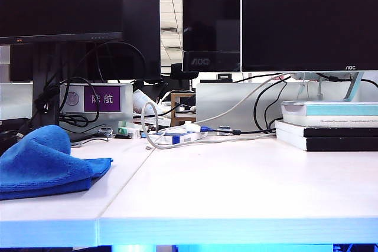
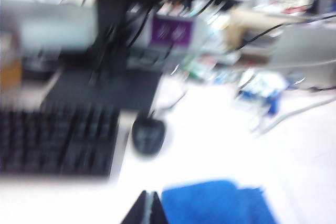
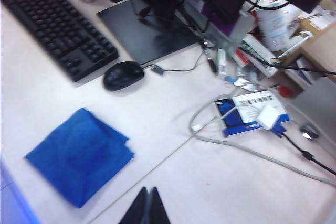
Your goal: Wipe the table from right to left using the rag.
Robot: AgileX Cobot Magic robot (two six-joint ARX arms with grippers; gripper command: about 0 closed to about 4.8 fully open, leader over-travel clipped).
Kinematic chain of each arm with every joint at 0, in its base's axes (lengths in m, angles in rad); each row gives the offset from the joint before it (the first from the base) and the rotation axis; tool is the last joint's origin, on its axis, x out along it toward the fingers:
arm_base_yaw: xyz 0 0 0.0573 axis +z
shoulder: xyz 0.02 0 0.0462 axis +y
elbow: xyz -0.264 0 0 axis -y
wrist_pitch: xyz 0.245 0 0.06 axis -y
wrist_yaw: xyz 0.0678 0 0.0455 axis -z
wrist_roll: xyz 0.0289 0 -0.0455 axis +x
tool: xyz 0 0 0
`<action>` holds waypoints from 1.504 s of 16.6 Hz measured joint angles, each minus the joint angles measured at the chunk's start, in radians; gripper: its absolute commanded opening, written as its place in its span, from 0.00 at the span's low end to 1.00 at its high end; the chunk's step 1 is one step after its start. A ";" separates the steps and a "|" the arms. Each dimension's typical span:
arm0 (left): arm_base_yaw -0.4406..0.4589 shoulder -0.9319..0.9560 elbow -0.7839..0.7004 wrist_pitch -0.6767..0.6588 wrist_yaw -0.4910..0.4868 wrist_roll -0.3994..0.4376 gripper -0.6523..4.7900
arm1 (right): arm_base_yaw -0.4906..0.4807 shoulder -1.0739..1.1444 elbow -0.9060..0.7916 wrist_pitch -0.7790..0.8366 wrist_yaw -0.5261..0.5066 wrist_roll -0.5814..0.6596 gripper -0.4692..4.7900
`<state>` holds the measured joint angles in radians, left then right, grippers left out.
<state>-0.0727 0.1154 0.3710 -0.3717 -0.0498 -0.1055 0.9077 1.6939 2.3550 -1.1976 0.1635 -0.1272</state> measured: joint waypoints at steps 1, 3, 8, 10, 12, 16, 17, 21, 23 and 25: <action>0.000 0.002 -0.028 0.003 -0.024 -0.021 0.11 | 0.002 -0.006 0.000 -0.013 0.000 0.000 0.08; 0.000 0.000 -0.074 0.049 -0.056 -0.047 0.11 | 0.001 -0.025 0.000 -0.068 0.001 0.001 0.08; 0.000 0.000 -0.200 0.148 -0.044 -0.050 0.11 | 0.001 -0.064 -0.025 -0.131 0.039 0.003 0.08; 0.000 0.000 -0.231 0.159 -0.043 -0.049 0.11 | 0.000 -0.087 -0.066 -0.141 0.066 0.008 0.08; 0.000 0.000 -0.258 0.158 -0.043 -0.049 0.11 | 0.001 -0.112 -0.116 -0.144 0.079 0.015 0.08; 0.000 0.000 -0.296 0.158 -0.043 -0.049 0.11 | 0.001 -0.219 -0.272 -0.124 0.130 0.039 0.08; 0.000 0.000 -0.301 0.158 -0.041 -0.050 0.11 | 0.001 -0.262 -0.355 -0.090 0.143 0.045 0.08; 0.000 0.000 -0.306 0.131 -0.019 -0.053 0.11 | 0.001 -0.428 -0.618 0.082 0.151 0.049 0.08; 0.000 0.000 -0.306 0.127 -0.018 -0.053 0.11 | 0.001 -0.584 -0.896 0.229 0.151 0.049 0.08; 0.000 0.000 -0.306 0.127 -0.018 -0.053 0.11 | 0.000 -0.691 -1.070 0.362 0.151 0.049 0.08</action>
<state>-0.0727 0.1150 0.0654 -0.2443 -0.0677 -0.1581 0.9081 1.0031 1.2850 -0.8360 0.3149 -0.0784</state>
